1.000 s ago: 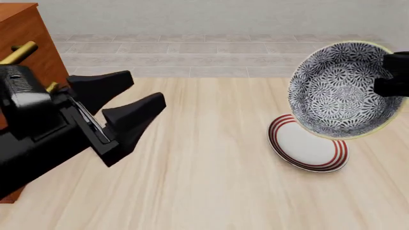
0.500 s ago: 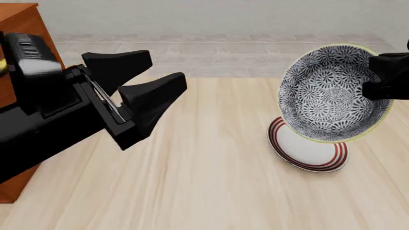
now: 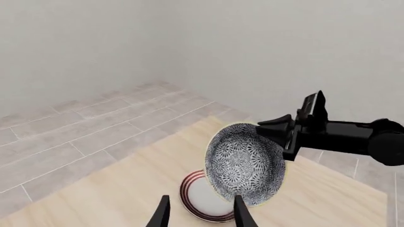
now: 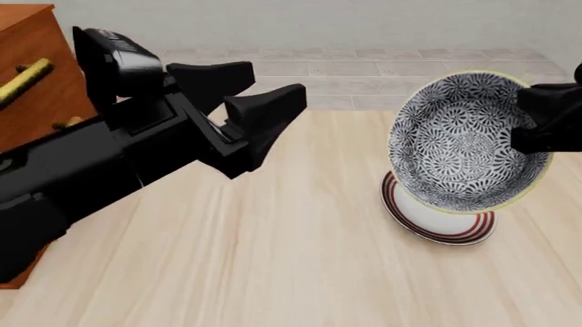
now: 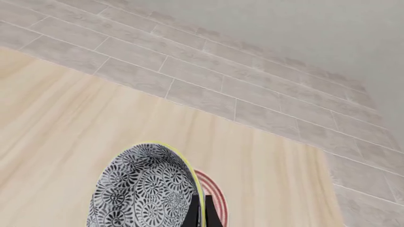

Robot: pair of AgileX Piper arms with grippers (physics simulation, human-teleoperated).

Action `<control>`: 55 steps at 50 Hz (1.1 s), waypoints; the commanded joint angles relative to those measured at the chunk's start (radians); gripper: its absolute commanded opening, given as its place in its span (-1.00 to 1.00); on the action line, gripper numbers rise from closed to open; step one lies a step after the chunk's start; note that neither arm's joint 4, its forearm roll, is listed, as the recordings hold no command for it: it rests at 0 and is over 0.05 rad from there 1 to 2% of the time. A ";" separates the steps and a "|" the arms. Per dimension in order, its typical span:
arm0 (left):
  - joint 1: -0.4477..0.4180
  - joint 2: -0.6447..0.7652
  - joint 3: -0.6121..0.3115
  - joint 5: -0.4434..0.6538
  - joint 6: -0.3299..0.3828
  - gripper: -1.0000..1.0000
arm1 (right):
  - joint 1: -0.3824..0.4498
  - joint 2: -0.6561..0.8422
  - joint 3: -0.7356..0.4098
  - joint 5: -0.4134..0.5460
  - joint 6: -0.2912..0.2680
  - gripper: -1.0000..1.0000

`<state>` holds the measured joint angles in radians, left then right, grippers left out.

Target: Put the bowl on top of the cabinet.

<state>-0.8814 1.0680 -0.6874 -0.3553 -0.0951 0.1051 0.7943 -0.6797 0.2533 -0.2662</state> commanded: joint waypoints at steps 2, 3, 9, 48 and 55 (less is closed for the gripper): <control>-0.038 0.076 -0.029 -0.027 -0.049 1.00 | 0.014 -0.001 0.006 -0.008 0.008 -1.00; -0.040 0.082 -0.031 -0.028 -0.054 1.00 | 0.015 0.000 0.007 -0.009 0.008 -1.00; -0.067 0.113 -0.046 -0.038 -0.073 1.00 | 0.024 0.009 0.013 -0.018 0.004 -1.00; -0.179 0.283 -0.141 -0.048 -0.136 1.00 | 0.086 0.013 0.011 -0.015 -0.016 -1.00; -0.177 0.301 -0.138 -0.062 -0.158 1.00 | 0.106 -0.001 0.012 -0.003 -0.016 -1.00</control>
<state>-1.0553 1.3424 -0.8175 -0.4089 -0.2357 0.1885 0.8083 -0.6622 0.2409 -0.2852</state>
